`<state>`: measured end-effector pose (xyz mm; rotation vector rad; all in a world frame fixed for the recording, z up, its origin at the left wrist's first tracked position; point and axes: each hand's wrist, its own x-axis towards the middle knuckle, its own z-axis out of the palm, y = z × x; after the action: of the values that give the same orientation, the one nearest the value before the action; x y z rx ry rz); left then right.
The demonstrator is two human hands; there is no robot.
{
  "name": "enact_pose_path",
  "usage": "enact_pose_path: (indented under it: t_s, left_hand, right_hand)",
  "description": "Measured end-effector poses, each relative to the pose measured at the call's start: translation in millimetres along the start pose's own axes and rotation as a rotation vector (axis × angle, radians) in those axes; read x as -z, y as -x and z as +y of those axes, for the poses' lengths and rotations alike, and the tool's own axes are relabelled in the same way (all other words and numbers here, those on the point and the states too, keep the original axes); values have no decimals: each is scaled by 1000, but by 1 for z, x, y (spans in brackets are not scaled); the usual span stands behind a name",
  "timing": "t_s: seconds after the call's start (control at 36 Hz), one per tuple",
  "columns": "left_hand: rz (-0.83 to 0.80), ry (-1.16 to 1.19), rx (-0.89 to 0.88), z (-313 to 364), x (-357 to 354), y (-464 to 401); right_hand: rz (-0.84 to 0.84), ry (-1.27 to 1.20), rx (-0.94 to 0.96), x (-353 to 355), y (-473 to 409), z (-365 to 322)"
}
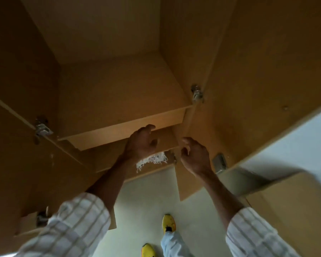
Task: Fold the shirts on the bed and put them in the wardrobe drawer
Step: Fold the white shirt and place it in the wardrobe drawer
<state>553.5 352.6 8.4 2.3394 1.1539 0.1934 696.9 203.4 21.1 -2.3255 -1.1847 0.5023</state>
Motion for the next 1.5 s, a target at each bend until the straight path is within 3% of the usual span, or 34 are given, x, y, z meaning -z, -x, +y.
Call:
enact_pose_path:
  t_s: [0.25,0.42,0.56,0.67,0.92,1.17,1.5]
  left_hand:
    - [9,183,-363,112,-8,63]
    - [53,306,-536,179,5,85]
    - [67,377,-606,216,22,86]
    - [74,364,-633,230,30,85]
    - [229,475,-428,167,62,81]
    - [346,551,-210,99,122,65]
    - [489,472,126,70,167,-4]
  right_hand:
    - [454,-128,-73,59,101,49]
    - [675,-290,-169,94,113,71]
    - [319,-665,-108,116,91,66]
    - [307,-721,-109,119,88,60]
    - [208,-491,93,88,78,15]
    - [49,-218,345,61,6,-56]
    - [4,-139,413,33,-80,-126]
